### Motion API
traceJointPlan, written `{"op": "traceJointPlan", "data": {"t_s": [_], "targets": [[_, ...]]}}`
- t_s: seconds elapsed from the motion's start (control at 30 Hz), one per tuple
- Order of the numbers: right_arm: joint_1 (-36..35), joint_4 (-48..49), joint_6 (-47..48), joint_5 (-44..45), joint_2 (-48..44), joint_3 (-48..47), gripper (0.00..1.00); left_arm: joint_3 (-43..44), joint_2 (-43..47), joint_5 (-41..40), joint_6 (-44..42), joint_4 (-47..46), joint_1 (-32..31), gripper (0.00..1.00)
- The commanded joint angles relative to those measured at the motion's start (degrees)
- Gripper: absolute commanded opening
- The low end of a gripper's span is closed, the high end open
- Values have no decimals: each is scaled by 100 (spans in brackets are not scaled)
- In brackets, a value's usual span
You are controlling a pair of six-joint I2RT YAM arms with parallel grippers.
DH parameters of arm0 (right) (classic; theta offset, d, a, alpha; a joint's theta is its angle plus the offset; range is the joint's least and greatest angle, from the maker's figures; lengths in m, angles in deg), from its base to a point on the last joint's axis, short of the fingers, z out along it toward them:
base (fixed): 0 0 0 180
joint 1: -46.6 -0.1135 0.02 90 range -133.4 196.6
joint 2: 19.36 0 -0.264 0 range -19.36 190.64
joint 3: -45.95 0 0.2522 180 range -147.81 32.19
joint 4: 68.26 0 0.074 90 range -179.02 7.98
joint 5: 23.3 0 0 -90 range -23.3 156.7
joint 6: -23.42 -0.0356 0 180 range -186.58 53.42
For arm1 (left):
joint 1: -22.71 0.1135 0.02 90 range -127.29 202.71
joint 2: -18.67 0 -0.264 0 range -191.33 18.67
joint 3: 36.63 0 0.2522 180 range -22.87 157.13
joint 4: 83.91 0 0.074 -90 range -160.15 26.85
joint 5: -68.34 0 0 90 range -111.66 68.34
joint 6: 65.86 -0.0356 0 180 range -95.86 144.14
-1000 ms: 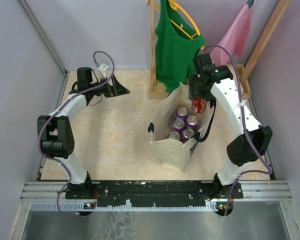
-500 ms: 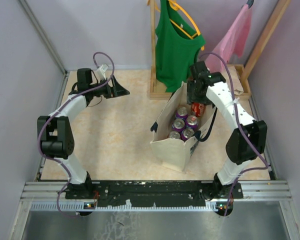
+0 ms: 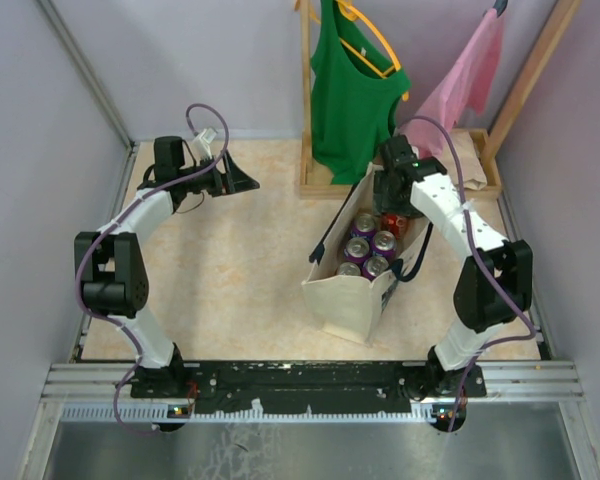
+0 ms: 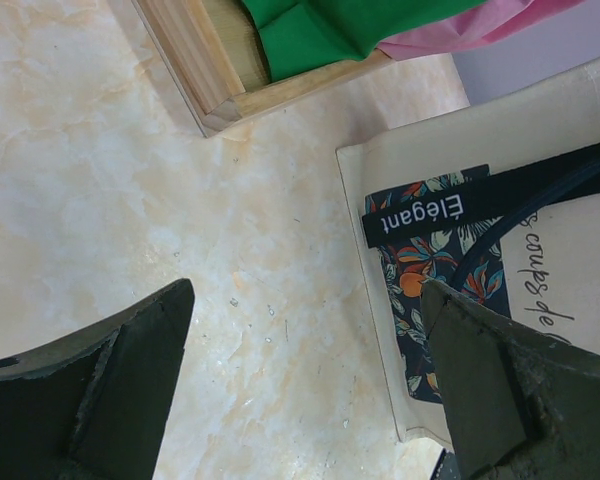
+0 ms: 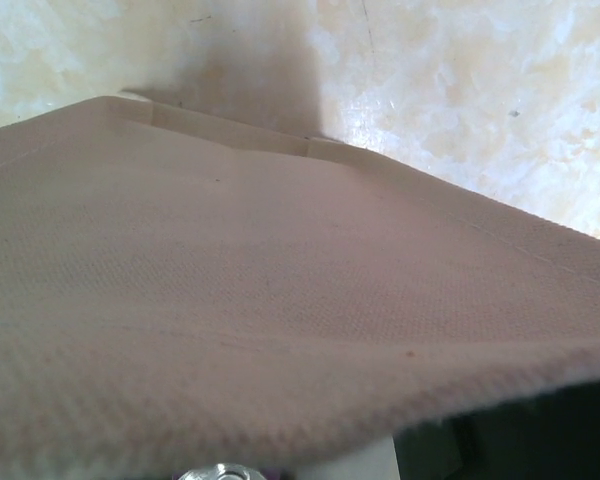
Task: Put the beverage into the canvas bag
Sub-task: Place the drink in the canvas bag.
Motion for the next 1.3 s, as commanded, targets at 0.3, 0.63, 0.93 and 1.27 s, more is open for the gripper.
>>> {"op": "traceJointPlan", "data": {"t_s": [0.3,0.63,0.93,1.27], "targets": [[97,510,-167,-142,67,500,0,-19,171,53,-74,-52,-25,100],[93,484,-300,-260,176,697,2,-89,234,54,-104,-30,-32,100],[100,303,-315,-80,-96,421,63,-123,262,89,-71,-69,-30,100],[93,3,-245,25,-486,-87,78,-106,240,133,-38,-95,-87,100]]}}
